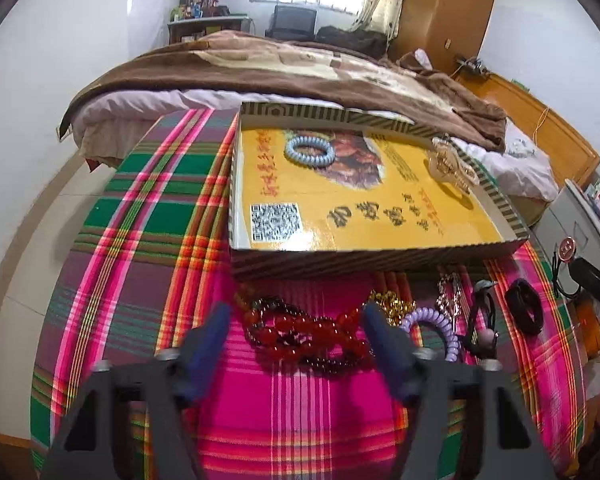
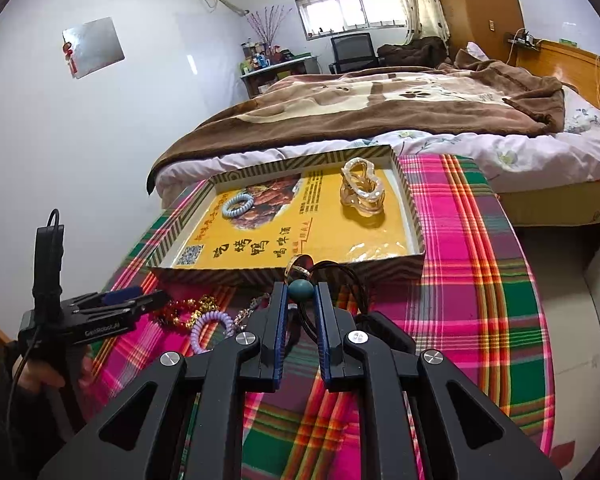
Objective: Organize jewelry
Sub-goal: 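Grasp the black cord necklace with the right gripper while the left gripper grasps red beads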
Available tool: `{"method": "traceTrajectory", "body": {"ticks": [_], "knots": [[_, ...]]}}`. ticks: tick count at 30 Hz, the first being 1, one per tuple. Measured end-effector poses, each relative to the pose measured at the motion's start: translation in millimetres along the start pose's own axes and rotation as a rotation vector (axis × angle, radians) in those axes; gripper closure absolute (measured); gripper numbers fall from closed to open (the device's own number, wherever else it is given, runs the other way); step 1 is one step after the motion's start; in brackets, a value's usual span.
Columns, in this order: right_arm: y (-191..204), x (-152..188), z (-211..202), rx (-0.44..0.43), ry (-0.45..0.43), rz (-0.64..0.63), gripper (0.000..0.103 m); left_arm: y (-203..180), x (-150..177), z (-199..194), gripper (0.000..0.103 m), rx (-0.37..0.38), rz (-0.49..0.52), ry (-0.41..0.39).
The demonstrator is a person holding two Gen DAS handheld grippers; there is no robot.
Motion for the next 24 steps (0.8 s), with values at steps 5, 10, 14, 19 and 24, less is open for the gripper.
{"method": "traceTrajectory", "body": {"ticks": [5, 10, 14, 19, 24], "knots": [[-3, 3, 1, -0.011, 0.0, 0.007, 0.089, -9, 6, -3, 0.052, 0.011, 0.03, 0.006], [-6, 5, 1, -0.02, -0.003, 0.014, 0.089, -9, 9, -3, 0.069, -0.002, 0.034, 0.022], [-9, 6, 0, -0.031, -0.005, 0.02, 0.089, -7, 20, -9, 0.08, -0.026, 0.058, 0.032], [-10, 7, 2, -0.04, -0.003, 0.024, 0.089, -10, 33, -18, 0.087, -0.002, 0.088, 0.02], [-8, 8, 3, -0.045, 0.0, 0.027, 0.089, -9, 9, -20, 0.074, -0.046, 0.136, -0.05]]}}
Point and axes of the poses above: each gripper's, at about its wrist camera, not at the fingertips, and z roughly the way its jaws point, y to its left, x to its underside, the point moved 5 cm from there along z, roughly the way its jaws point, and after that the axes turned 1 degree about -z, right-handed, at the moved point
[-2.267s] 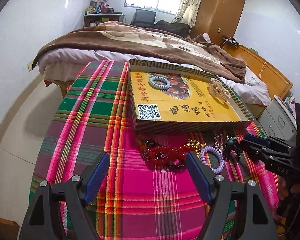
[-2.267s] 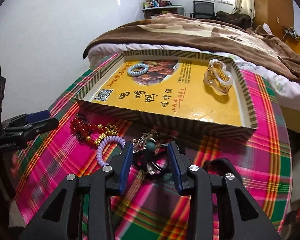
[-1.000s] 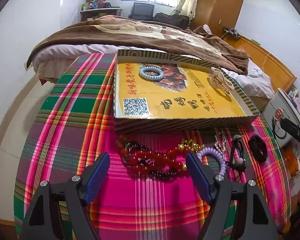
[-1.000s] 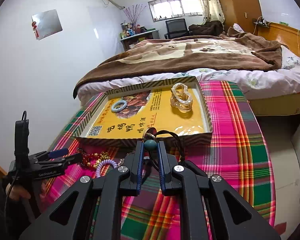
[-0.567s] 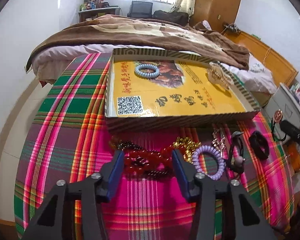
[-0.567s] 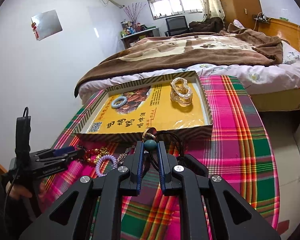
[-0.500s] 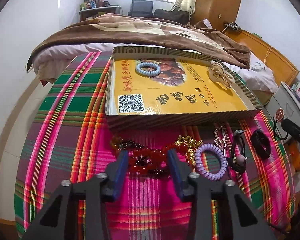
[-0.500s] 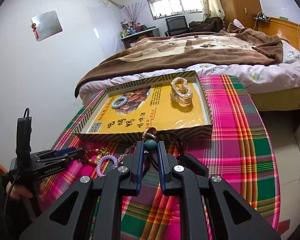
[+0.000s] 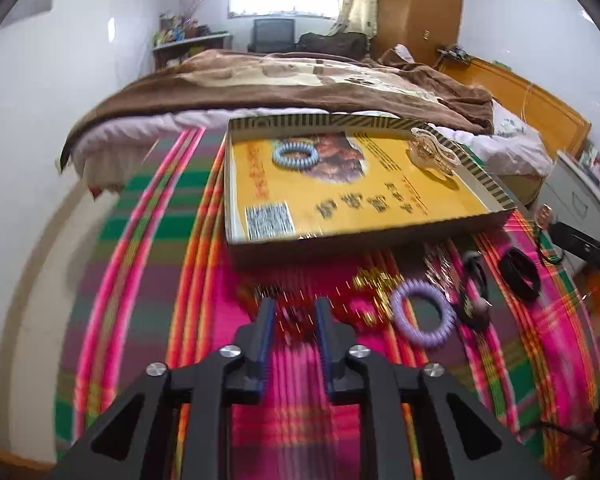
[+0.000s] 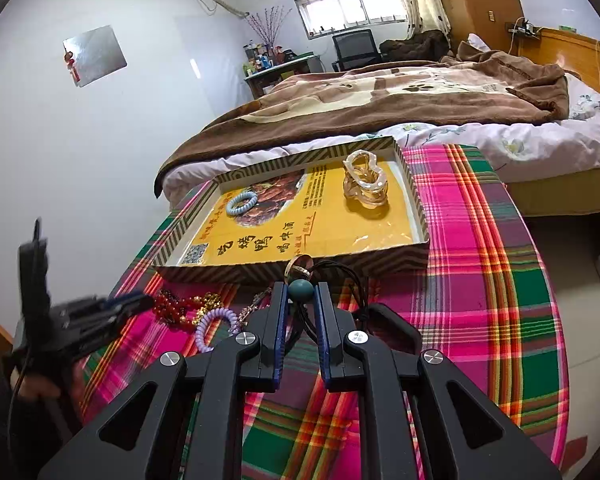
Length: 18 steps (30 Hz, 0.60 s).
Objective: Organize jewelry
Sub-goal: 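Grasp the black cord necklace with the right gripper while the left gripper grasps red beads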
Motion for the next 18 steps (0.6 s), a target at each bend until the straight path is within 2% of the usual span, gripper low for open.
{"method": "traceTrajectory", "body": {"ticks": [2, 4, 7, 9, 12, 14, 18], "knots": [[1, 1, 0, 0.0, 0.002, -0.004, 0.089, 0, -6, 7, 0.066, -0.042, 0.074, 0.0], [1, 1, -1, -0.001, 0.001, -0.004, 0.089, -2, -8, 11, 0.066, -0.079, 0.14, 0.002], [1, 2, 0, 0.002, 0.003, -0.003, 0.089, -7, -4, 14, 0.062, -0.06, 0.217, 0.023], [2, 2, 0, 0.0, 0.005, -0.001, 0.089, -3, -3, 14, 0.055, -0.06, 0.219, 0.025], [4, 2, 0, 0.001, 0.005, -0.008, 0.089, 0, -1, 16, 0.053, -0.018, 0.218, 0.048], [4, 2, 1, 0.005, 0.005, -0.005, 0.089, 0, 1, 19, 0.047, -0.004, 0.242, 0.062], [4, 2, 4, 0.009, 0.01, -0.002, 0.089, 0, 1, 26, 0.047, 0.004, 0.246, 0.075]]}}
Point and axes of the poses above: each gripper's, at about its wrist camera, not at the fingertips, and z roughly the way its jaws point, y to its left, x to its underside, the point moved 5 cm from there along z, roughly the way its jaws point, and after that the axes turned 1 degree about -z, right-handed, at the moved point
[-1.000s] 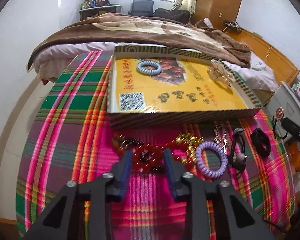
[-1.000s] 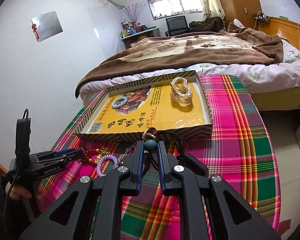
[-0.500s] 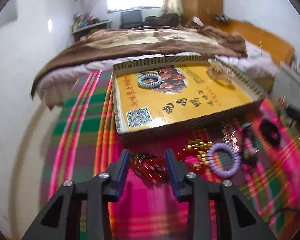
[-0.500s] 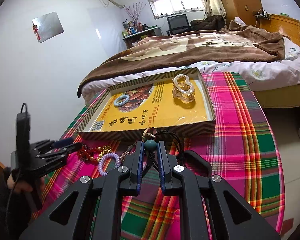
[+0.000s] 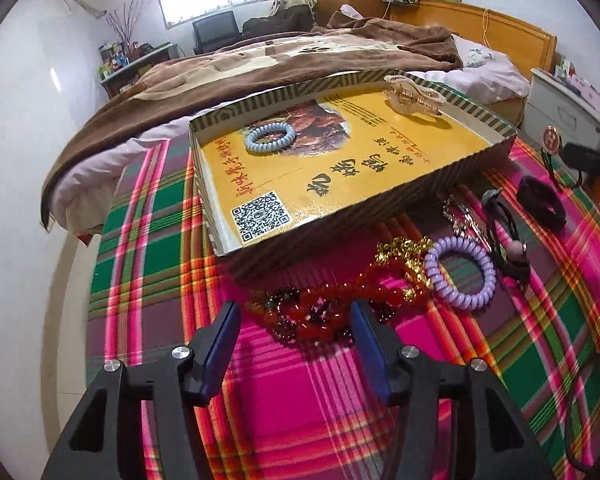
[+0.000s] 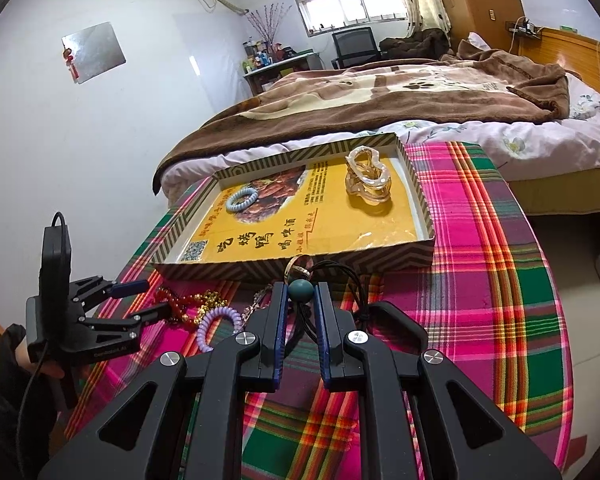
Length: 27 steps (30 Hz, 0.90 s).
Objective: Organize jewelry
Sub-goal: 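Grasp the black cord necklace with the right gripper while the left gripper grasps red beads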
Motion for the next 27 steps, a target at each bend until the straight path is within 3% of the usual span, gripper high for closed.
{"method": "traceTrajectory", "body": {"ticks": [8, 14, 17, 19, 20, 22, 24, 26, 27], "knots": [[-3, 1, 5, 0.006, 0.012, 0.008, 0.089, -10, -8, 5, 0.057, 0.023, 0.018, -0.012], [-7, 2, 7, 0.009, 0.015, 0.022, 0.089, -9, -22, 4, 0.085, 0.105, -0.057, -0.035], [-10, 2, 7, 0.004, 0.015, 0.029, 0.089, -14, -25, 8, 0.091, 0.086, -0.043, -0.02], [-11, 3, 5, 0.0, 0.012, 0.03, 0.089, -21, -23, 3, 0.091, 0.029, 0.018, -0.027], [-13, 3, 5, 0.0, 0.011, 0.032, 0.089, -25, -21, -1, 0.089, 0.016, 0.048, -0.032], [-15, 2, 4, 0.001, 0.009, 0.036, 0.089, -30, -17, -6, 0.078, 0.011, 0.074, -0.022], [-19, 3, 5, 0.001, 0.008, 0.047, 0.089, -31, -14, -7, 0.045, 0.097, -0.002, 0.026], [-20, 4, 6, -0.005, 0.009, 0.056, 0.089, -33, -13, -7, 0.043, 0.171, -0.085, 0.041], [-21, 4, 6, -0.007, 0.008, 0.057, 0.089, -37, -14, -6, 0.043, 0.157, -0.075, 0.037]]}}
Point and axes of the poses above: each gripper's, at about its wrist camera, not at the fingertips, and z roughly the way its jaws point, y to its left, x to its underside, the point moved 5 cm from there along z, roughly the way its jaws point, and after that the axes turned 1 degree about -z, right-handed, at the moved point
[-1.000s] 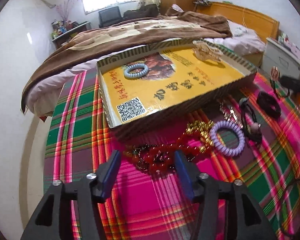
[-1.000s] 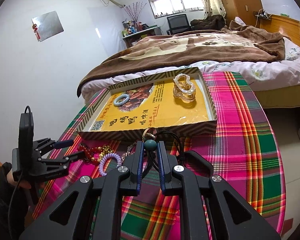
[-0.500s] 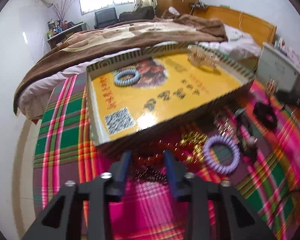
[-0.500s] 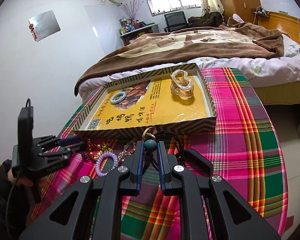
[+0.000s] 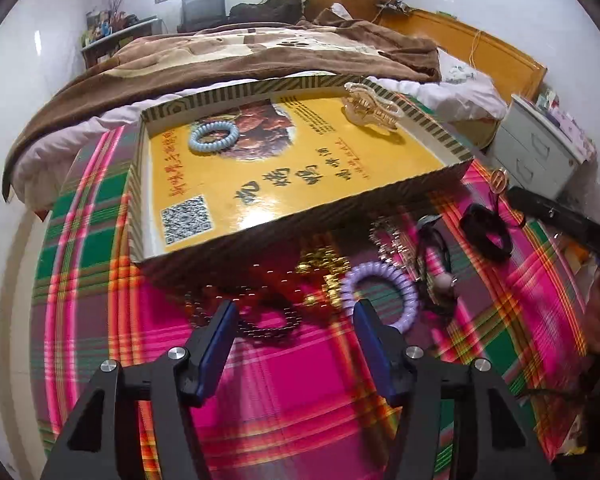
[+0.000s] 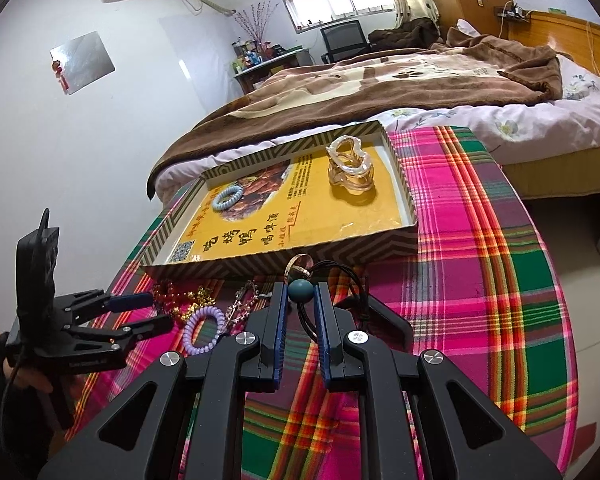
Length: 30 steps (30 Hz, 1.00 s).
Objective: Organize jewelry
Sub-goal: 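Grasp the black cord necklace with the right gripper while the left gripper grasps red beads, then lift both items into the yellow box and open both grippers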
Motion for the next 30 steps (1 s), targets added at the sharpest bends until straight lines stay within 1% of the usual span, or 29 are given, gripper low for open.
{"method": "traceTrajectory", "body": {"ticks": [1, 2, 4, 7, 8, 9, 10, 12, 14, 16, 17, 18, 20, 25, 28, 30], "knots": [[0, 1, 0, -0.005, 0.001, 0.002, 0.089, -3, -2, 2, 0.043, -0.034, 0.017, -0.008], [0, 2, 0, -0.007, 0.003, 0.002, 0.089, -3, -4, 5, 0.043, -0.057, 0.0, -0.01], [0, 3, -1, -0.008, 0.003, 0.0, 0.089, 2, -9, 9, 0.044, -0.052, -0.061, -0.019], [-2, 3, -4, -0.008, 0.001, 0.004, 0.089, 8, -16, 14, 0.045, -0.089, -0.095, -0.031], [-3, 3, -4, -0.008, 0.0, 0.006, 0.089, 11, -17, 17, 0.054, -0.107, -0.107, -0.022], [-4, 3, -5, -0.009, -0.003, 0.008, 0.089, 13, -17, 20, 0.067, -0.119, -0.118, -0.006], [-5, 3, -5, -0.009, -0.004, 0.01, 0.089, 14, -16, 22, 0.067, -0.122, -0.128, 0.006], [-5, 3, -5, -0.011, -0.004, 0.015, 0.089, 14, -16, 23, 0.07, -0.145, -0.133, 0.004], [-6, 3, -5, -0.013, -0.005, 0.018, 0.089, 12, -16, 26, 0.071, -0.171, -0.115, 0.004], [-5, 4, -6, -0.014, -0.005, 0.017, 0.089, 11, -16, 26, 0.078, -0.166, -0.124, 0.004], [-6, 4, -6, -0.014, -0.005, 0.018, 0.089, 10, -16, 26, 0.091, -0.156, -0.122, 0.001], [-6, 4, -8, -0.014, -0.007, 0.018, 0.089, 9, -16, 25, 0.093, -0.157, -0.117, -0.005], [-6, 3, -8, -0.012, -0.009, 0.017, 0.089, 3, -16, 20, 0.094, -0.154, -0.088, -0.019], [-1, -1, -14, -0.007, -0.023, 0.007, 0.089, 2, -21, -3, 0.094, -0.113, -0.114, -0.078], [5, -6, -21, -0.007, -0.038, -0.007, 0.089, 3, -29, -21, 0.094, -0.066, -0.136, -0.117], [8, -10, -25, -0.007, -0.05, -0.014, 0.089, 3, -34, -33, 0.094, -0.059, -0.135, -0.143]]}}
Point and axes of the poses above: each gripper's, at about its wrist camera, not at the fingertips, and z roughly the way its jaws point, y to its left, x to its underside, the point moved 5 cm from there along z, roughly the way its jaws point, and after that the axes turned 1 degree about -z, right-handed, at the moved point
